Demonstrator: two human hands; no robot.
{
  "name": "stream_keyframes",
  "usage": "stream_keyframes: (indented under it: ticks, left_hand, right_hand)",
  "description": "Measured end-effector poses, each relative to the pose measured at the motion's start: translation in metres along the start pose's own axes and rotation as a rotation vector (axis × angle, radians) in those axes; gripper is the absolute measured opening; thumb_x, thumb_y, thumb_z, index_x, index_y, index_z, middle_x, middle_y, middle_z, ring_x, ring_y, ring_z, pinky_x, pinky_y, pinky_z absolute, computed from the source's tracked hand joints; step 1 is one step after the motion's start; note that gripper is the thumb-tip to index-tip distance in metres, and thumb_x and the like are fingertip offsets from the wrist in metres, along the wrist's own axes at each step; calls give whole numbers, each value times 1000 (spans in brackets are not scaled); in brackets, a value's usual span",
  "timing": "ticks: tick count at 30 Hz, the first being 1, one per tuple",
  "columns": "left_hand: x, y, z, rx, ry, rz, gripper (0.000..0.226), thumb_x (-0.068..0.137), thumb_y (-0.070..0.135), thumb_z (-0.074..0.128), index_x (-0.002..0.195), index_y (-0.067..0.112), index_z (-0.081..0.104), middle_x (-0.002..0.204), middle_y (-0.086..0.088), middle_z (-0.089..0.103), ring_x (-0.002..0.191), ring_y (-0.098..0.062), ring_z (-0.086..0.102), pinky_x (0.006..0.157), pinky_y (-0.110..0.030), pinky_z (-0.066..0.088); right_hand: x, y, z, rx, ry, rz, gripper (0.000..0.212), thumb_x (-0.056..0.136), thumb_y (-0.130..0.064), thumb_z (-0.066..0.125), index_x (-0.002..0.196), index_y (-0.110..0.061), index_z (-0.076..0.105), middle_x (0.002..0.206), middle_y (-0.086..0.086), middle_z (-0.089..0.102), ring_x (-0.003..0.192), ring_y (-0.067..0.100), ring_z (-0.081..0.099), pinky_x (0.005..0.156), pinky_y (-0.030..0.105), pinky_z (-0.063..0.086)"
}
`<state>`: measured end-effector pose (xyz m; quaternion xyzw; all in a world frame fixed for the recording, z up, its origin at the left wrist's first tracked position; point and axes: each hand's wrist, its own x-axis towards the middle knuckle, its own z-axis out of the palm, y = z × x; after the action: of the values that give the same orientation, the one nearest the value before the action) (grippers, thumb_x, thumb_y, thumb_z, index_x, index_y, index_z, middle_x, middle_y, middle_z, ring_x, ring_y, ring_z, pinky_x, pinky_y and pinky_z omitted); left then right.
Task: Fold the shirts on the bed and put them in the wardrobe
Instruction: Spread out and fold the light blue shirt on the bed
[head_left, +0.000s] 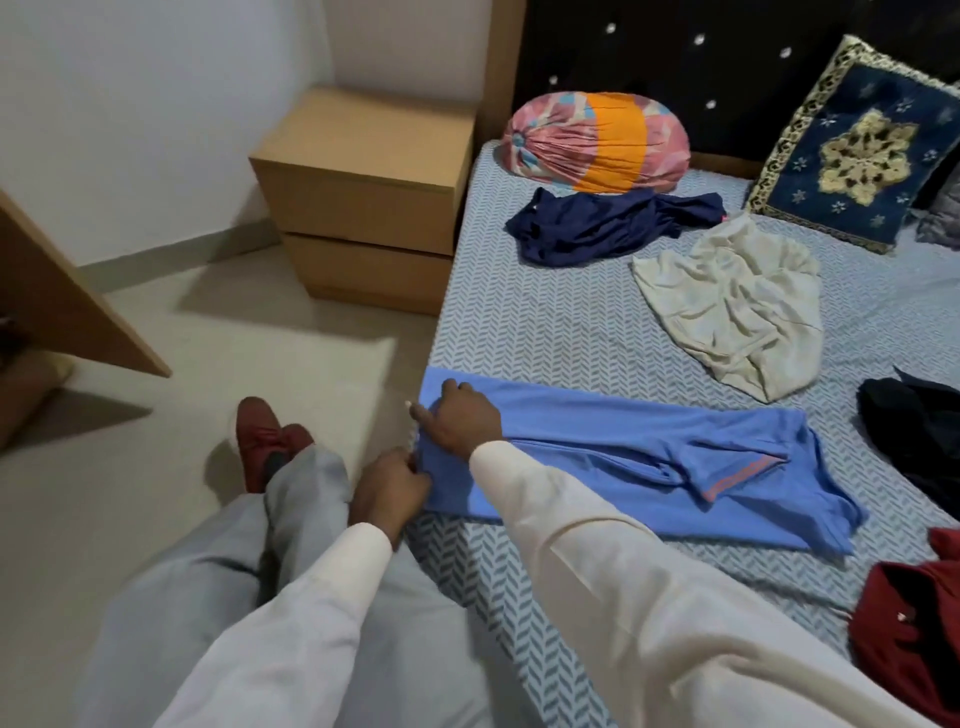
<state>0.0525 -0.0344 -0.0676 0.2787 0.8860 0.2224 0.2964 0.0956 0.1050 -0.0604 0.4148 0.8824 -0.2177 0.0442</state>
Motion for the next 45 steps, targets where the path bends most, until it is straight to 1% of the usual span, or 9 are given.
stream_keyframes:
  ticks: [7,11,14,20,26,31,37,40,45]
  left_hand:
    - [-5,14,1,-213,-18,41,19,79,22,69,85,20,52,93,-9,67,92,-31,64,72,-33,45]
    - [-16,24,9,-292,-16,173,27,67,15,70,86,26,54,82,5,66,77,-18,63,68,-31,50]
    - [-23,32,26,-216,-116,298,35,70,10,68,100,26,59,91,4,66,80,-16,64,70,-31,51]
    - [-24,41,54,71,-272,477,29,79,28,66,104,15,60,97,-6,60,88,-26,60,77,-42,52]
    - [-14,30,47,21,59,248,48,85,36,69,124,16,51,121,-9,51,104,-34,59,84,-41,50]
    - [-8,37,51,-89,-173,76,19,76,28,66,81,22,48,97,-15,68,88,-31,66,71,-38,52]
    - [-12,28,29,-154,-186,117,11,79,15,60,75,19,50,82,-6,61,89,-29,63,62,-30,37]
    - [-13,15,-11,-149,-74,171,23,77,16,57,63,19,38,70,-7,51,81,-35,62,55,-32,30]
    - [-15,-14,-79,-241,250,134,13,81,10,62,74,14,51,68,1,57,68,-24,56,62,-34,38]
  right_hand:
    - [27,-14,-15,130,-66,225,66,85,-32,64,140,-8,37,109,10,64,95,31,66,56,32,43]
    - [30,47,-19,628,-35,367,45,55,-28,63,93,-6,60,82,16,63,85,34,68,66,42,56]
    - [11,80,-30,669,12,377,21,68,-19,66,75,-11,48,66,11,51,62,24,52,57,36,41]
    - [-6,98,-33,266,114,247,59,81,-22,75,130,-14,43,116,12,52,100,32,56,70,37,44]
    - [3,89,-19,37,61,42,33,97,-24,49,128,-16,57,129,16,52,122,39,49,92,45,47]
    - [-5,63,-23,-191,-74,160,73,91,-61,52,145,-13,42,148,16,43,130,38,44,93,44,44]
    - [-6,29,-23,-72,-141,178,68,92,-22,56,152,-9,25,109,12,64,90,31,63,64,34,46]
    - [-4,-12,-28,-42,-148,36,83,91,-19,53,160,-27,8,121,13,66,94,32,64,81,40,52]
    - [19,-90,-42,152,-83,-94,22,92,-14,50,107,-13,65,107,13,68,103,33,64,82,33,51]
